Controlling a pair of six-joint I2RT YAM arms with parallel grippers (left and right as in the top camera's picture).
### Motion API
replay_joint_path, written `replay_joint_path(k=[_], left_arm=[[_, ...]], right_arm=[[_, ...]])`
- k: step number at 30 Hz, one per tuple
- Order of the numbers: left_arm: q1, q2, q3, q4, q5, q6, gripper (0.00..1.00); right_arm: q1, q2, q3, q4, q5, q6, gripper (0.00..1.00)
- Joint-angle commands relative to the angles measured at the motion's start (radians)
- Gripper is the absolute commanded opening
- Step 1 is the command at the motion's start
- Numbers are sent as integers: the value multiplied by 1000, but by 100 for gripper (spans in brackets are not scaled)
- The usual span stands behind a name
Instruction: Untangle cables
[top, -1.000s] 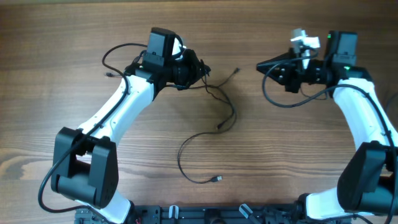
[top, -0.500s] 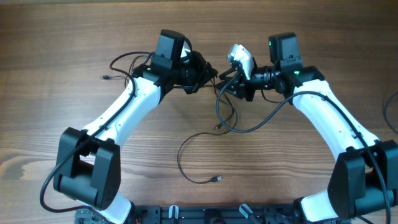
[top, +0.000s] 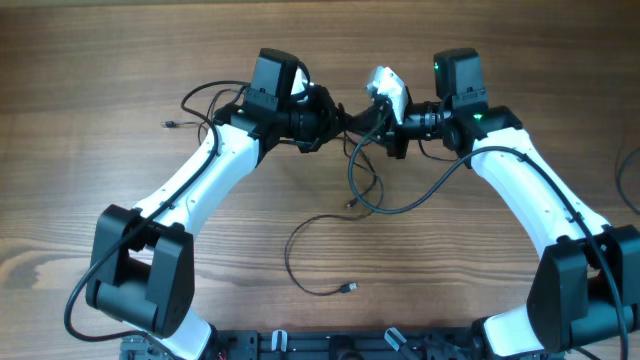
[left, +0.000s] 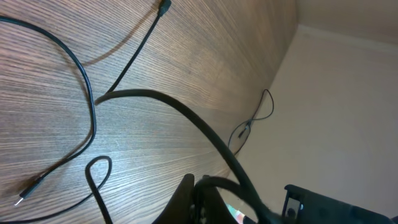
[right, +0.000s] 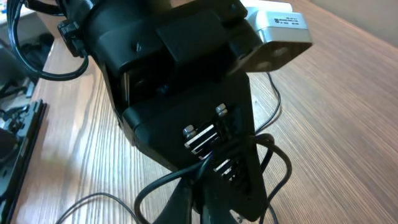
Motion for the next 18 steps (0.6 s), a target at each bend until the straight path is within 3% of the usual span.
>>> replay_joint_path(k=[1,2,5,7,11,12,13,14,18], left_arm=[[-3,-5,5,-2,2,72,4],[0,-5,5,-15,-32,77,4],[34,-5,5,-103,-194,76,4],[51,-5,5,-114,-207,76,4],[60,-5,5,-116,-226,77,4],[59,-5,5,-116,-226,84,4],[54,-5,5,-113,-235,124,4],[35,-5,5,-119,-320,185,4],[-84,-5,5,-114,-648,230,4]], right_arm=[[-14,-14,-1,5,-96,1,4],[-30,-14,-1,4,-126,5,4],[-201,-14,-1,20,-486,24,4],[-285,-14,-1,50,-581,26,4],[-397,-14,-1,62,-460,100,4],[-402,-14,-1,62,-390,159,7],[-396,-14,-1,63,-377,188,17],[-372,-14,-1,62,-369,194,32],[-200,-14,-1,61,-100,341,34]])
